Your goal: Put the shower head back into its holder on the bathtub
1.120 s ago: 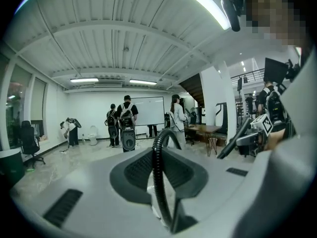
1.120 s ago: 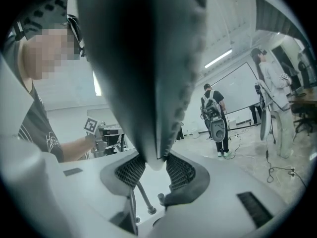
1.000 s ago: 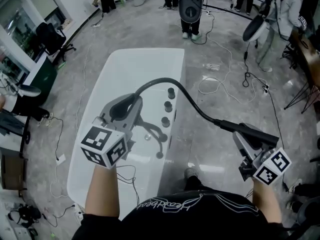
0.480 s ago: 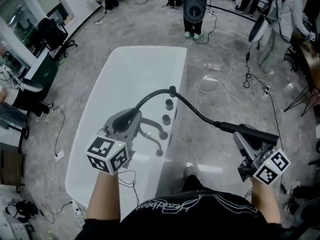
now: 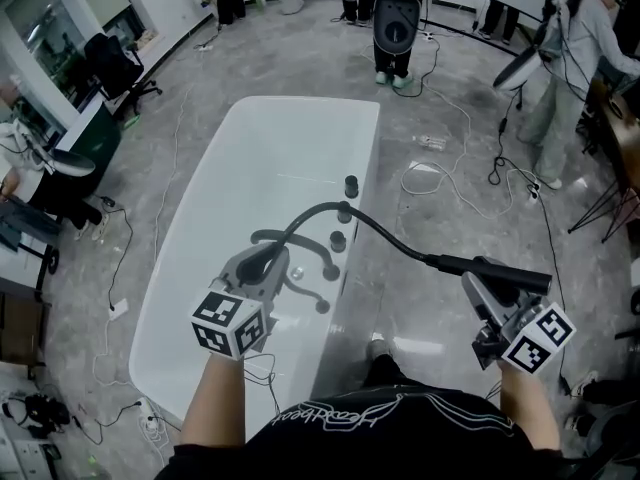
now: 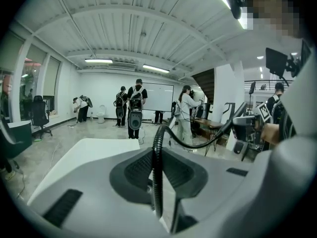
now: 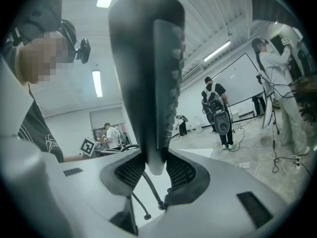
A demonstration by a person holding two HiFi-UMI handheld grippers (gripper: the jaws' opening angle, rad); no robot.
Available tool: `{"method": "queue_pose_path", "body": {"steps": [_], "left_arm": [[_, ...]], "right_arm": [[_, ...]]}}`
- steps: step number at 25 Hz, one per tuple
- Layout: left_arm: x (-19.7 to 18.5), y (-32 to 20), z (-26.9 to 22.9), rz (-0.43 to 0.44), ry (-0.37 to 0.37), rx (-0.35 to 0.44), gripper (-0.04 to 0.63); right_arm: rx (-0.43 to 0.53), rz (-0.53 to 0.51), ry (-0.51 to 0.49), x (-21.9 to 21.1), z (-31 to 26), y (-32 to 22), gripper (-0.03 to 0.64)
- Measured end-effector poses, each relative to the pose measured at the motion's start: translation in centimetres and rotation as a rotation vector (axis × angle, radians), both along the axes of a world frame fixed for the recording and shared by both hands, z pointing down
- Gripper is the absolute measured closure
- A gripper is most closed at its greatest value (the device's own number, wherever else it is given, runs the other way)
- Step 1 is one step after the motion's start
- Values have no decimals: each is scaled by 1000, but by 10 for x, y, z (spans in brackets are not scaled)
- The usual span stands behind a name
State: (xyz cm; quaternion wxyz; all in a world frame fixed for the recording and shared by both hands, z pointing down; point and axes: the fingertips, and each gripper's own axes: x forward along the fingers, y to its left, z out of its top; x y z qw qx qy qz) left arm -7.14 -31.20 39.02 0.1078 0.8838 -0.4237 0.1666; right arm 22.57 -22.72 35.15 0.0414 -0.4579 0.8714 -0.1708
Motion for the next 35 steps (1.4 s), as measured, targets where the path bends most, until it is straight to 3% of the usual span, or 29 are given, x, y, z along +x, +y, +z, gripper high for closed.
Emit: {"method": "queue_pose_path", "body": {"steps": [6, 18, 35], "left_arm": [[-12, 13, 21, -17, 2, -26, 537], [-12, 28, 112, -21, 19, -151, 537], [-1, 31, 223, 3, -119, -309, 540]], "right_arm": [[-5, -5, -1, -10, -8, 8, 482], [-21, -22, 5, -19, -1, 8, 482], [-37, -71, -29, -25, 1, -5, 482]]}}
